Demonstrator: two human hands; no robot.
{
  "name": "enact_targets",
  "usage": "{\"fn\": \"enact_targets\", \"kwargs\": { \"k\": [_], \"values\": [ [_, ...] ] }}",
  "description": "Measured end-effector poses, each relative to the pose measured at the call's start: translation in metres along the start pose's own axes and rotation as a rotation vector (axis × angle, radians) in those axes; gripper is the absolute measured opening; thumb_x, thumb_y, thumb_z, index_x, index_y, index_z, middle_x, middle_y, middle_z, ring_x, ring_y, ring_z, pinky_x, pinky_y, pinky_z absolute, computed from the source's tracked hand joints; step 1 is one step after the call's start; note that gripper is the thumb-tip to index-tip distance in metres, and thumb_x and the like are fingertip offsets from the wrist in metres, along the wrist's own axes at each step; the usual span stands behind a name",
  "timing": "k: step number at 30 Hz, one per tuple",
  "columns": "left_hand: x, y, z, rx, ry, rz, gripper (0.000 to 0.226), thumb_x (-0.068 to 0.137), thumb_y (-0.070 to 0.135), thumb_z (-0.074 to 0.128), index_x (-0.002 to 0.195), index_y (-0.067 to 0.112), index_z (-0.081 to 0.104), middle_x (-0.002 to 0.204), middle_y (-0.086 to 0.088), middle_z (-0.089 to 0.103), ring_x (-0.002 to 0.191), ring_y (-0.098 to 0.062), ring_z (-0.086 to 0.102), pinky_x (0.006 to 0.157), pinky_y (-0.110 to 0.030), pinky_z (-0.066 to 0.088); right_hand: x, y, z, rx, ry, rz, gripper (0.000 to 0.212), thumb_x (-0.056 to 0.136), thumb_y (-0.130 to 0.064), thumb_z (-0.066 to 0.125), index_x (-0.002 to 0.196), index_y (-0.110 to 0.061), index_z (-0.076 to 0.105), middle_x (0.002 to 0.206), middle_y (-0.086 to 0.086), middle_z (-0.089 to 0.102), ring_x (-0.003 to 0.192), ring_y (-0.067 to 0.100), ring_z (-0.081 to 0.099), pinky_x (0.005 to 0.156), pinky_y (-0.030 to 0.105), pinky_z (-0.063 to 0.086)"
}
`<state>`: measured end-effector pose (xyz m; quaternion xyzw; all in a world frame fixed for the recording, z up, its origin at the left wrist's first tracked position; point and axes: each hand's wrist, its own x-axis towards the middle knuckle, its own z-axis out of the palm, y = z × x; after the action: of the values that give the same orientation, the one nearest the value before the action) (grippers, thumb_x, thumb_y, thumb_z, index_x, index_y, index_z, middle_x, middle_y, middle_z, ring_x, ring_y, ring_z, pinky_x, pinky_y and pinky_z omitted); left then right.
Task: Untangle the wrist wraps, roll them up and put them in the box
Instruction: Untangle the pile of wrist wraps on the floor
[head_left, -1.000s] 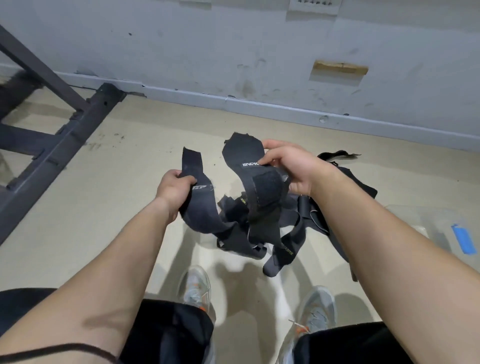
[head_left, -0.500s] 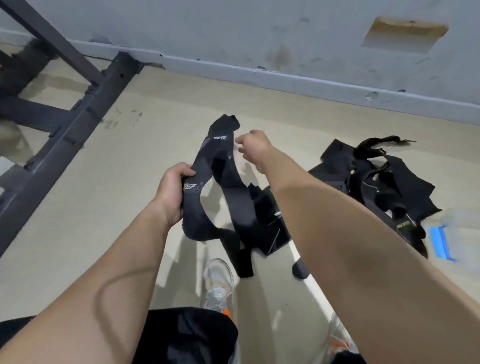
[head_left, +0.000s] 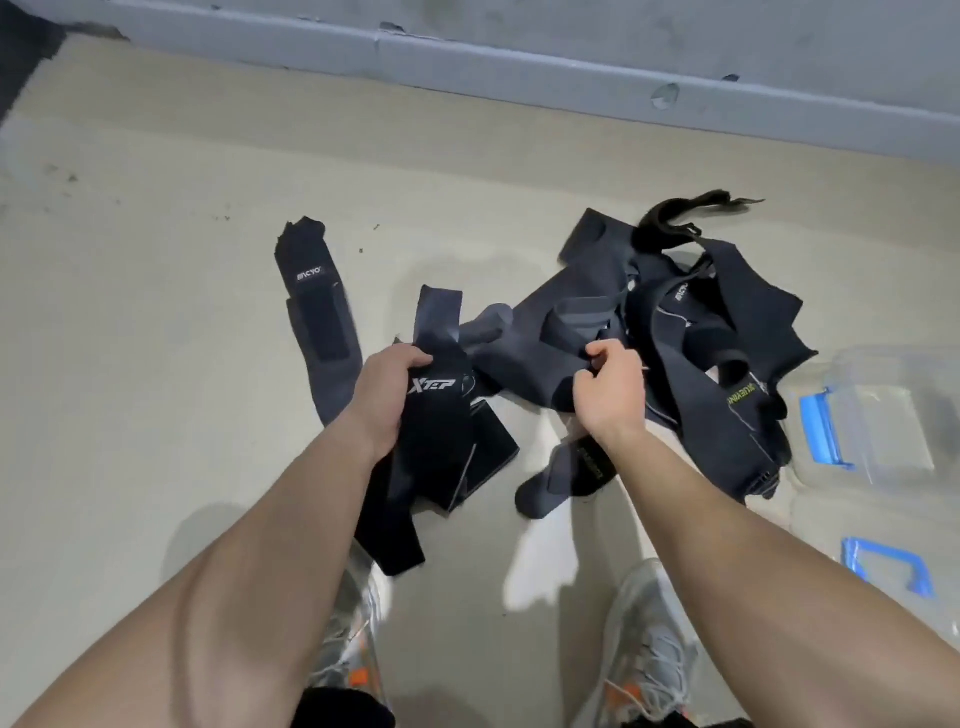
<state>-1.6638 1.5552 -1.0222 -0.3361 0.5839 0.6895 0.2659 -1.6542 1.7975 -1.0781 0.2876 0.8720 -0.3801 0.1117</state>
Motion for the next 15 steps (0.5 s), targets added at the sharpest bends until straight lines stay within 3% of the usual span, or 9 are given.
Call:
{"fn": "enact_targets", "kwargs": {
  "k": [2,4,7,9,12,13,15],
  "values": [
    [0.012,-0.003,0.02,0.095,-0.014,0.035,0.023,0.092,0.01,0.058,0.107,0.003,0.073,0.1,-0.02,0.076,0.089,-0.032,0.073,0.09,-0.044,0.057,0.011,0.007,-0.008,-0.174,0.089,-0.084,0.047,0.092,-0.016,0.056,0.138,-0.017,0.05,0.14,0.007,0.044,0.121,0.029,0.049,0.093,0.035,0.042],
    [0.023,-0.005,0.039,0.176,-0.034,0.065,0.022,0.095,0.004,0.058,0.109,0.007,0.074,0.095,-0.015,0.078,0.087,-0.029,0.074,0.088,-0.042,0.059,0.019,0.011,-0.01,-0.317,-0.012,-0.121,0.063,0.093,-0.029,0.06,0.15,-0.019,0.038,0.15,0.006,0.04,0.134,0.034,0.037,0.099,0.042,0.043],
    [0.033,-0.006,0.06,0.296,-0.064,0.113,0.022,0.095,0.004,0.061,0.095,0.021,0.076,0.088,-0.003,0.079,0.089,-0.025,0.074,0.089,-0.038,0.059,0.028,0.011,-0.006,-0.468,-0.132,-0.162,0.067,0.093,-0.043,0.059,0.152,-0.026,0.032,0.142,0.007,0.05,0.126,0.036,0.042,0.097,0.045,0.042],
    [0.038,-0.008,0.069,0.401,-0.086,0.144,0.02,0.096,0.008,0.064,0.096,0.025,0.075,0.091,0.004,0.079,0.096,-0.021,0.074,0.091,-0.036,0.058,0.03,0.009,-0.004,-0.543,-0.183,-0.207,0.068,0.095,-0.046,0.057,0.154,-0.029,0.029,0.136,0.01,0.056,0.125,0.037,0.046,0.1,0.047,0.039],
    [0.047,-0.013,0.08,0.662,-0.13,0.237,0.02,0.092,0.011,0.069,0.107,0.025,0.07,0.131,0.009,0.065,0.121,-0.015,0.061,0.107,-0.032,0.045,0.024,0.009,-0.002,-0.493,-0.219,-0.227,0.049,0.093,-0.039,0.06,0.137,-0.024,0.046,0.121,0.007,0.067,0.117,0.035,0.057,0.096,0.045,0.045],
    [0.05,-0.015,0.083,0.762,-0.149,0.289,0.019,0.089,0.009,0.07,0.098,0.025,0.069,0.143,0.011,0.056,0.126,-0.013,0.056,0.112,-0.033,0.039,0.02,0.01,-0.001,-0.456,-0.235,-0.234,0.037,0.092,-0.035,0.061,0.124,-0.02,0.052,0.115,0.007,0.07,0.111,0.034,0.06,0.092,0.044,0.048],
    [0.05,-0.021,0.086,0.975,-0.206,0.368,0.007,0.08,0.011,0.068,0.08,0.018,0.065,0.148,0.017,0.051,0.124,-0.014,0.056,0.111,-0.035,0.04,0.008,0.014,0.001,-0.345,-0.264,-0.243,0.021,0.088,-0.027,0.063,0.104,-0.016,0.056,0.102,0.007,0.071,0.101,0.034,0.064,0.083,0.041,0.051]
  ]
}}
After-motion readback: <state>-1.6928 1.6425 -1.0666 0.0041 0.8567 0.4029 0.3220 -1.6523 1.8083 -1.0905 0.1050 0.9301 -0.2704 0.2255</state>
